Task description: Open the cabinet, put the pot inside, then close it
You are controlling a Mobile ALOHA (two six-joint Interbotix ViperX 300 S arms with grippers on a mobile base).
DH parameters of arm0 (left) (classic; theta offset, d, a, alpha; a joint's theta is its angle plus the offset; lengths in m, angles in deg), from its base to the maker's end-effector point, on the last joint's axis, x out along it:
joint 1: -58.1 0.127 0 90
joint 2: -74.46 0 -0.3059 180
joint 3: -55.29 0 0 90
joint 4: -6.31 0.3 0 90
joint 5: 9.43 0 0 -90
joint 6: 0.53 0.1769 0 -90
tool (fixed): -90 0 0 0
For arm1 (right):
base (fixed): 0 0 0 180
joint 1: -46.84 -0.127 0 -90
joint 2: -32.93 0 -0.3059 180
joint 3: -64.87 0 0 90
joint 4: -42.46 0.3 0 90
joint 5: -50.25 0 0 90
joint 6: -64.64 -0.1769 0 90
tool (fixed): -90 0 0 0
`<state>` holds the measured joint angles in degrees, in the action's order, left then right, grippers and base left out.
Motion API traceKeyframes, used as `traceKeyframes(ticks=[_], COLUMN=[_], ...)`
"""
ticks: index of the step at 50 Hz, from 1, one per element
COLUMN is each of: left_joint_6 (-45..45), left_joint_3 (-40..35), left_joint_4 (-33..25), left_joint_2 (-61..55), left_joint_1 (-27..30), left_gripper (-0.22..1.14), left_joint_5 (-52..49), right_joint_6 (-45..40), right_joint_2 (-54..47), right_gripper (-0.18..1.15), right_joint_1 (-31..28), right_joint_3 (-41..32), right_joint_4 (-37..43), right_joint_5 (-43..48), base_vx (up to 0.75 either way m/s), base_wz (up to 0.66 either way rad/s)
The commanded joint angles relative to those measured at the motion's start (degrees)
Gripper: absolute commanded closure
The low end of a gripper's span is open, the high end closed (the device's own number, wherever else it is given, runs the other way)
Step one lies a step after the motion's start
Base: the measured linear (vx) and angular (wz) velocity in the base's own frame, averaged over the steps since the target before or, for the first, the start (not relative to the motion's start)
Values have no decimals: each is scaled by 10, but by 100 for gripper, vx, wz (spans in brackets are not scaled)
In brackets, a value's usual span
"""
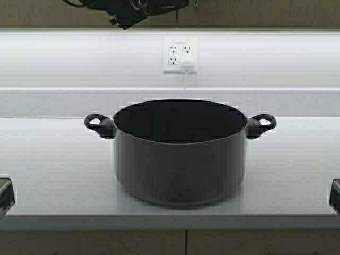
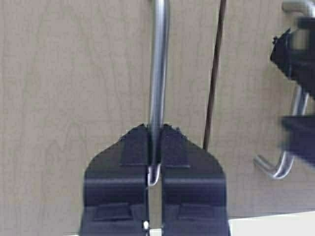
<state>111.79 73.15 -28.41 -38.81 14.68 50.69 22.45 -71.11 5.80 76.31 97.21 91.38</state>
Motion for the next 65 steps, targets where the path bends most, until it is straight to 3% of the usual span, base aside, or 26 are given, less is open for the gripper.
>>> traceKeyframes(ticks=[1, 23, 32, 48, 65], left_joint_6=[-9, -7, -6, 0, 4], left_joint_3=[46, 205, 261, 311, 327], left_joint_4=[-2, -1, 0, 0, -1], left_joint_2=[54, 178, 232, 308, 337], left_joint_1=[-9, -10, -9, -9, 7], left_gripper=[89, 89, 89, 89, 89], left_joint_5=[2, -4, -64, -119, -147], right_joint_6=[1, 2, 4, 6, 6], right_joint_2=[47, 154, 197, 277, 289], right_gripper=[92, 92, 92, 92, 92], right_joint_1=[7, -25, -25, -24, -11], right_joint_3=[38, 168, 209, 270, 287], right_joint_4=[3, 3, 2, -4, -4], right_joint_5=[-13, -57, -99, -145, -174], base_vx=[2, 1, -2, -3, -8], base_wz=[1, 0, -3, -1, 0])
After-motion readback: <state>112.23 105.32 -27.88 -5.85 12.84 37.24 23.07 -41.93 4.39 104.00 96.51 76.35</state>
